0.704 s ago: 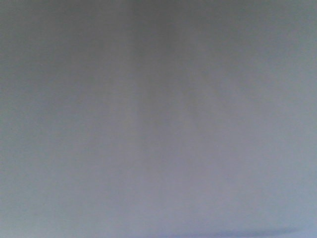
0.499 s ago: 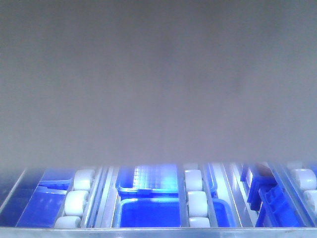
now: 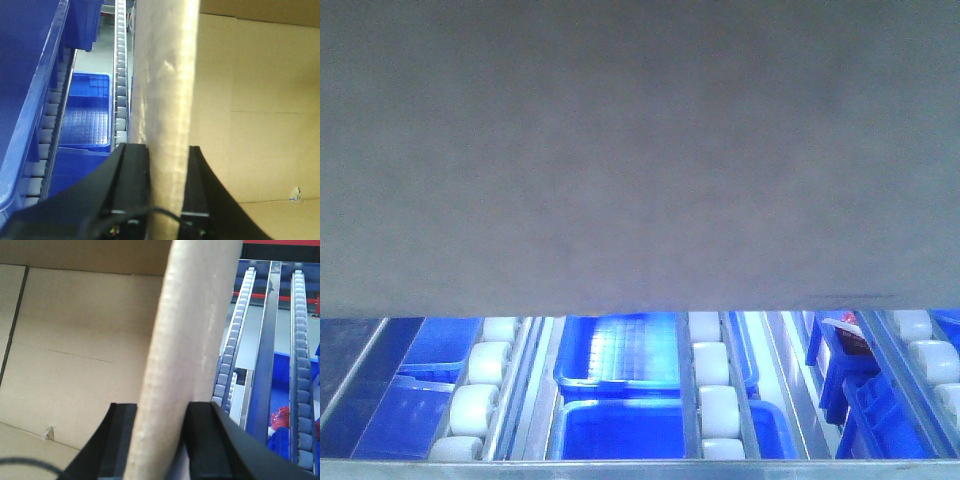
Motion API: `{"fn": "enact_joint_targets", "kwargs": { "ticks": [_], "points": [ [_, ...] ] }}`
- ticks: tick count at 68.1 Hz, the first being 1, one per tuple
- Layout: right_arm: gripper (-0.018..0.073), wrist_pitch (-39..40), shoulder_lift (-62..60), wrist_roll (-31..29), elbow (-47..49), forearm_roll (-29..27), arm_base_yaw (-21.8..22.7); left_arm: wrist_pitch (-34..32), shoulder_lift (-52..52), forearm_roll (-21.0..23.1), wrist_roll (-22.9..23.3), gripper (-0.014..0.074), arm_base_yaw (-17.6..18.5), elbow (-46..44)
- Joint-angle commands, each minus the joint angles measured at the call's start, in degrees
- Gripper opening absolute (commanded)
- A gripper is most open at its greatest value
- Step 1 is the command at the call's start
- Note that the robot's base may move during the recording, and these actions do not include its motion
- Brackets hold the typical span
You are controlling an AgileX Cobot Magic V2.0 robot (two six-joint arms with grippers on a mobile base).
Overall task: Grab box from left shelf to table start
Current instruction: 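Pull the held box off the roller shelf toward the robot with both grippers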
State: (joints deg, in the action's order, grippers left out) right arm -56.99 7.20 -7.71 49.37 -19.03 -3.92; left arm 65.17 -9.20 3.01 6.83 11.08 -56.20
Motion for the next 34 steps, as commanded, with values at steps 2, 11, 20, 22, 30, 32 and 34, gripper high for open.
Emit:
{"fn": "enact_joint_targets", "kwargs": {
  "ticks": [2,11,20,22,30,32,34],
  "points": [
    [0.0059,4.0,0.7,-0.9,1.7,1.2,0.0,-5.5,-0.7,-1.1,1.4,-0.0093,0.3,-1.7],
    [0.0059,3.9,0.7,-0.9,1.7,1.2,0.0,-5.5,-0.7,-1.1,1.4,-0.0093,0.3,-1.7],
    [0.0059,3.9,0.7,-0.9,1.7,1.2,0.0,-5.5,-0.7,-1.1,1.4,-0.0093,0.3,-1.7],
    [0.0059,3.9,0.7,-0.9,1.7,1.2,0.0,-5.5,-0.7,-1.1,1.4,-0.0093,0.3,-1.7],
    [0.0059,3.9,0.7,-0.9,1.7,1.2,0.0,-5.5,-0.7,-1.1,1.4,-0.0094,0.3,-1.7],
    [0.0059,3.9,0.7,-0.9,1.7,1.2,0.0,-5.5,-0.7,-1.1,1.4,-0.0093,0.3,-1.7],
    [0.0059,3.9,0.7,-0.9,1.7,1.2,0.0,-5.5,-0.7,-1.1,1.4,-0.0093,0.3,-1.7]
  ]
}}
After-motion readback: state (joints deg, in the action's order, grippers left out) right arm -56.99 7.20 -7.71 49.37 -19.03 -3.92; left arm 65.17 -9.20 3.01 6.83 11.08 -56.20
